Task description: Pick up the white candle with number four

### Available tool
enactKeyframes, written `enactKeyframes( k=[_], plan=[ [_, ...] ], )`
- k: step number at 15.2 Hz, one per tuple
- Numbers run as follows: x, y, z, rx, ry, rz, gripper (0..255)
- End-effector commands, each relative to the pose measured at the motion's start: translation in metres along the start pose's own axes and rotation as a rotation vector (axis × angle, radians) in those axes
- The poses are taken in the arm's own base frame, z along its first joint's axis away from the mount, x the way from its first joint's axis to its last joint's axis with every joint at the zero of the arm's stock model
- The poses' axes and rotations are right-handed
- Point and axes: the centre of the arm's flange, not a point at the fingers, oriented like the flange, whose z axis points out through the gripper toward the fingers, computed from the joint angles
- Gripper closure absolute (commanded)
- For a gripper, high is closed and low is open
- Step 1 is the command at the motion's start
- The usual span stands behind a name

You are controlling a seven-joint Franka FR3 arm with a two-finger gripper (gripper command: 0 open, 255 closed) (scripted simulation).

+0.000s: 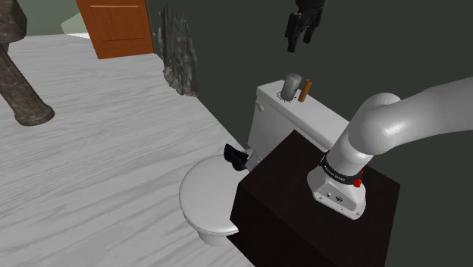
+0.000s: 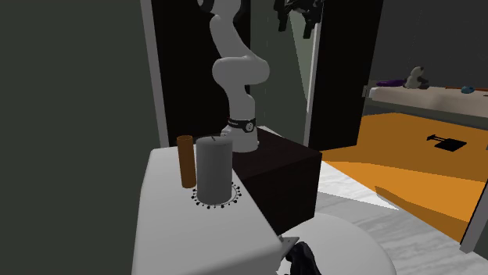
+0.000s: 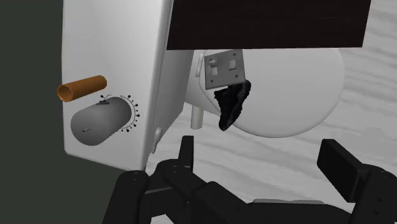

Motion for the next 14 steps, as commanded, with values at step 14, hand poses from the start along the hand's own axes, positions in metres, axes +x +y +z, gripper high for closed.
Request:
enactKeyframes(
  k=[14],
  plan=[
    [0.014, 0.119, 0.119, -0.011, 0.108, -0.017, 0]
  ],
)
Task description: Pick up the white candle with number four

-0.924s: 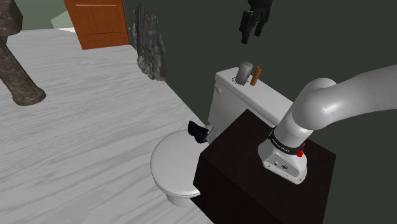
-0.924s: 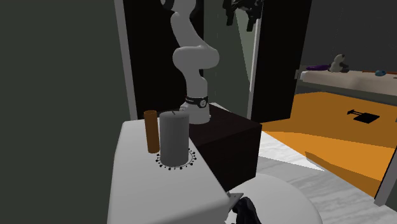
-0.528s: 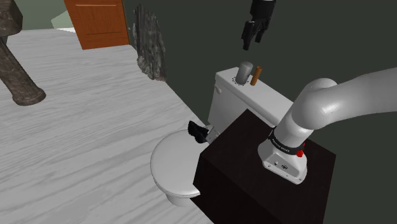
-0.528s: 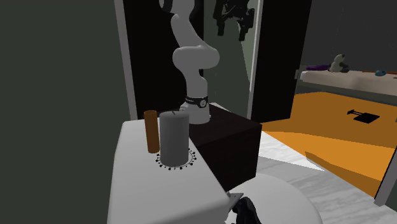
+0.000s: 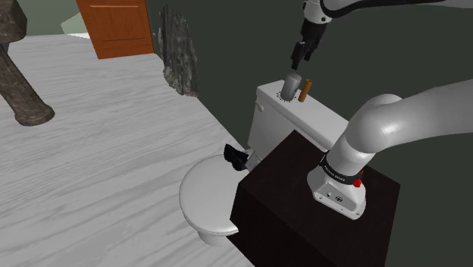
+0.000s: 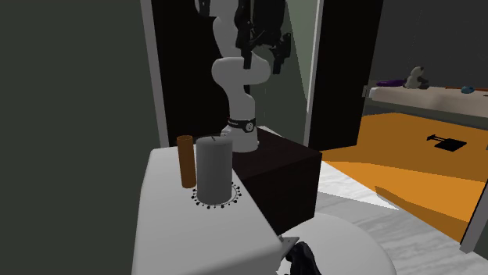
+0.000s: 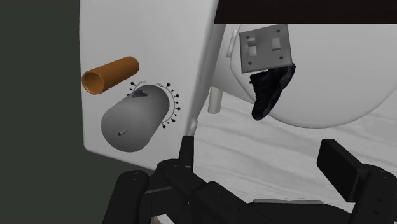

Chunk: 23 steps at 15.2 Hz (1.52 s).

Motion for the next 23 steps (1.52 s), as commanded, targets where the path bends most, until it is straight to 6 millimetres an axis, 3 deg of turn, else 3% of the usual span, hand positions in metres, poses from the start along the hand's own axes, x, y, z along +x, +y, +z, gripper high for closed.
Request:
enactKeyframes(
  k=[1, 15, 23],
  plan=[
    [0.000, 0.020, 0.018, -0.003, 0.019, -0.004, 0],
    [0.019, 0.149, 0.145, -0.015, 0.135, -0.023, 0],
    [0.018, 0.146, 0.187, -0.015, 0.138, -0.023, 0]
  ],
)
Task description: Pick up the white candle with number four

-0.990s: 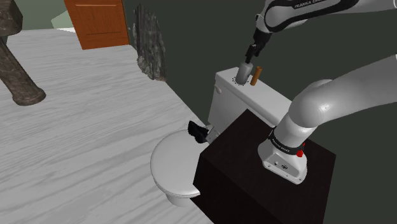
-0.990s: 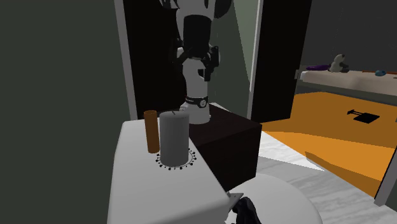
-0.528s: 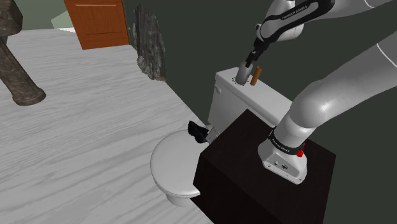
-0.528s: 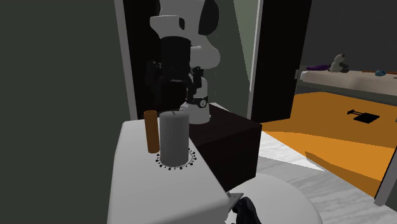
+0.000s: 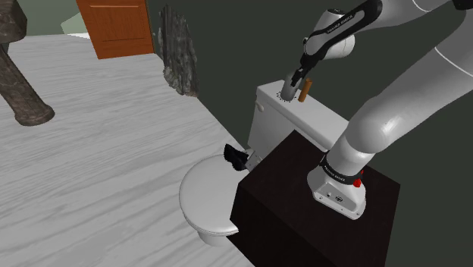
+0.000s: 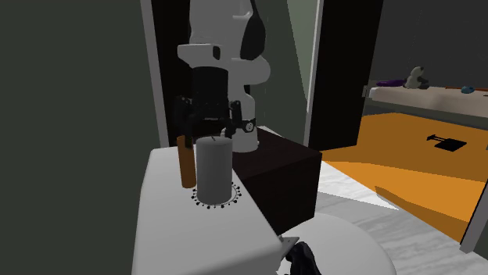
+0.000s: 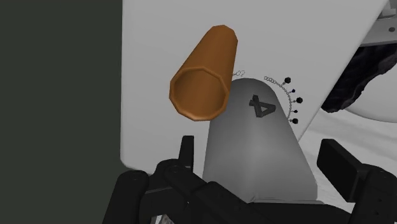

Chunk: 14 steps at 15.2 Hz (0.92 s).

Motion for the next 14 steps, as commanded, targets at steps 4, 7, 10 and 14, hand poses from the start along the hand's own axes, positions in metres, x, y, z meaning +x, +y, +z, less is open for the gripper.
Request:
enactKeyframes(
  k=[4, 7, 10, 14],
  plan=[
    [-0.001, -0.002, 0.007, -0.001, 0.001, 0.000, 255],
    [-0.001, -0.002, 0.007, -0.001, 0.001, 0.000, 255],
    [-0.001, -0.002, 0.007, -0.001, 0.001, 0.000, 255],
    [0.001, 0.000, -0.003, -0.001, 0.001, 0.000, 255]
  ],
)
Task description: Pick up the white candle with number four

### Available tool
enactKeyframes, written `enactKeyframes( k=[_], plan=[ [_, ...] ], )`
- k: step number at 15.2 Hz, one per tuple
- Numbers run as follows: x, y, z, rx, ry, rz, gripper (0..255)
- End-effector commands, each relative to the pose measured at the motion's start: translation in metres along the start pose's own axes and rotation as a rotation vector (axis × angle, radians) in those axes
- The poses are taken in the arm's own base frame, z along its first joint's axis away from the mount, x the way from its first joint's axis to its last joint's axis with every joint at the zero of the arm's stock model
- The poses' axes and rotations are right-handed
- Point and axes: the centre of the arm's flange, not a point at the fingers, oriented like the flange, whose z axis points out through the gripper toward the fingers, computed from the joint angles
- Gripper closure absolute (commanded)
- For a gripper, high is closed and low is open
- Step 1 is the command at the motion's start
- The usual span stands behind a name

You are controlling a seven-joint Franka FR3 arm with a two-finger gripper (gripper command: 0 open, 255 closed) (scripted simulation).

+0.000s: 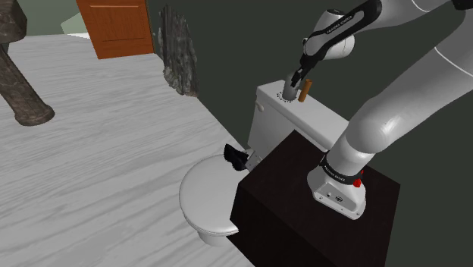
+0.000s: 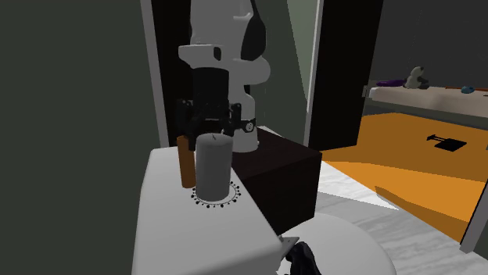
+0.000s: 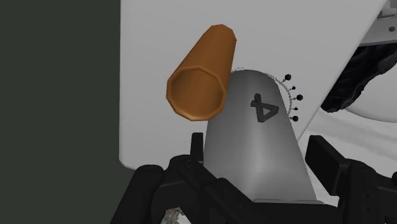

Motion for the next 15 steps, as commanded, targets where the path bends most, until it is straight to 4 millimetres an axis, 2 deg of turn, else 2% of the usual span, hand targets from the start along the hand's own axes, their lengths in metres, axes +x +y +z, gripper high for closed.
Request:
enactKeyframes(
  k=[1, 13, 15],
  plan=[
    [0.002, 0.002, -0.009, 0.000, 0.000, 0.000, 255],
    [0.013, 0.012, -0.070, 0.000, 0.000, 0.000, 255],
    [0.013, 0.013, -0.071, 0.000, 0.000, 0.000, 255]
  ],
)
